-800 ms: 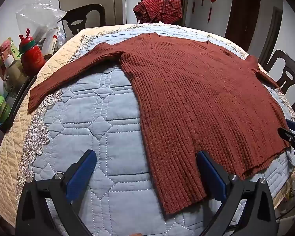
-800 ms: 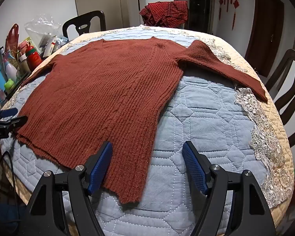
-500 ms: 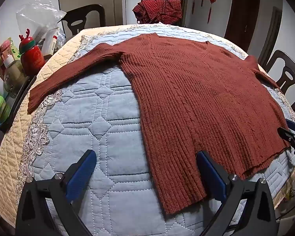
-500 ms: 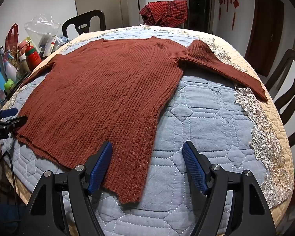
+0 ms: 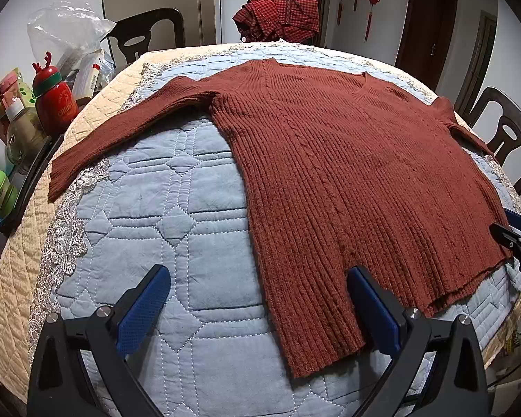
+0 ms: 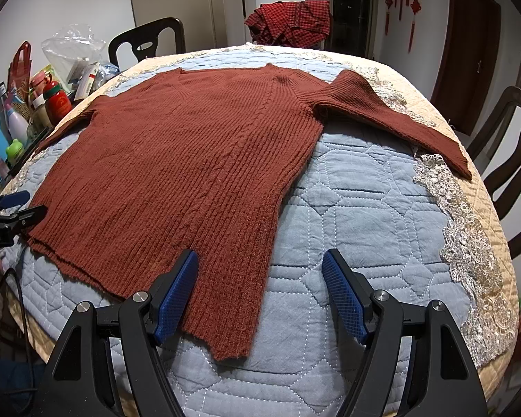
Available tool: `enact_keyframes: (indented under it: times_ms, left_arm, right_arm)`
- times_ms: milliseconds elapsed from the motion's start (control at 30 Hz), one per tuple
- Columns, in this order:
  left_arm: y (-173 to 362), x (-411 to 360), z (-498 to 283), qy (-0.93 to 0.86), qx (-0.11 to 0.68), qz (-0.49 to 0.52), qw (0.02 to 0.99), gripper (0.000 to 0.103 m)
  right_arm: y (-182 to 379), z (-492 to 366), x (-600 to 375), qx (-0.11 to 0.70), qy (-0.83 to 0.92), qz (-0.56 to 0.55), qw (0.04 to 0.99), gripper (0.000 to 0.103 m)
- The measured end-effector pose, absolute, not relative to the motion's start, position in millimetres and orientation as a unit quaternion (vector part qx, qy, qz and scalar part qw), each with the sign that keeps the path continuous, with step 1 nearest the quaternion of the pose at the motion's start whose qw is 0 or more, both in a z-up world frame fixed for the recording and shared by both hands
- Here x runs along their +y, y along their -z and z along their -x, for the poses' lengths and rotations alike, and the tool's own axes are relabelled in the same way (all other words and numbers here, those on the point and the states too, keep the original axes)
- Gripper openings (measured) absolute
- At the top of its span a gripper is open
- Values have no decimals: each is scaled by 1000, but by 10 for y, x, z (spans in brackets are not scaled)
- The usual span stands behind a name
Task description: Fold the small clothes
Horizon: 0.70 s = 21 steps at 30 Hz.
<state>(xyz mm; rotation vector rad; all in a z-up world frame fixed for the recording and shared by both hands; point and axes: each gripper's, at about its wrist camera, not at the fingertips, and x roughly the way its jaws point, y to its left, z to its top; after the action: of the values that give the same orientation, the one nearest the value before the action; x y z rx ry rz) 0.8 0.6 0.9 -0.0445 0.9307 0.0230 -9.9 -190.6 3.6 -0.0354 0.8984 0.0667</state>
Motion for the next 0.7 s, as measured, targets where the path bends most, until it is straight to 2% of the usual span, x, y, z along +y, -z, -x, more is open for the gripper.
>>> enact_keyframes:
  times_ms: [700]
  left_arm:
    - [-7,-15,8,-12,444,19,896,103]
  right_arm:
    - [-43,94,-1910,437,-32,15,899,74]
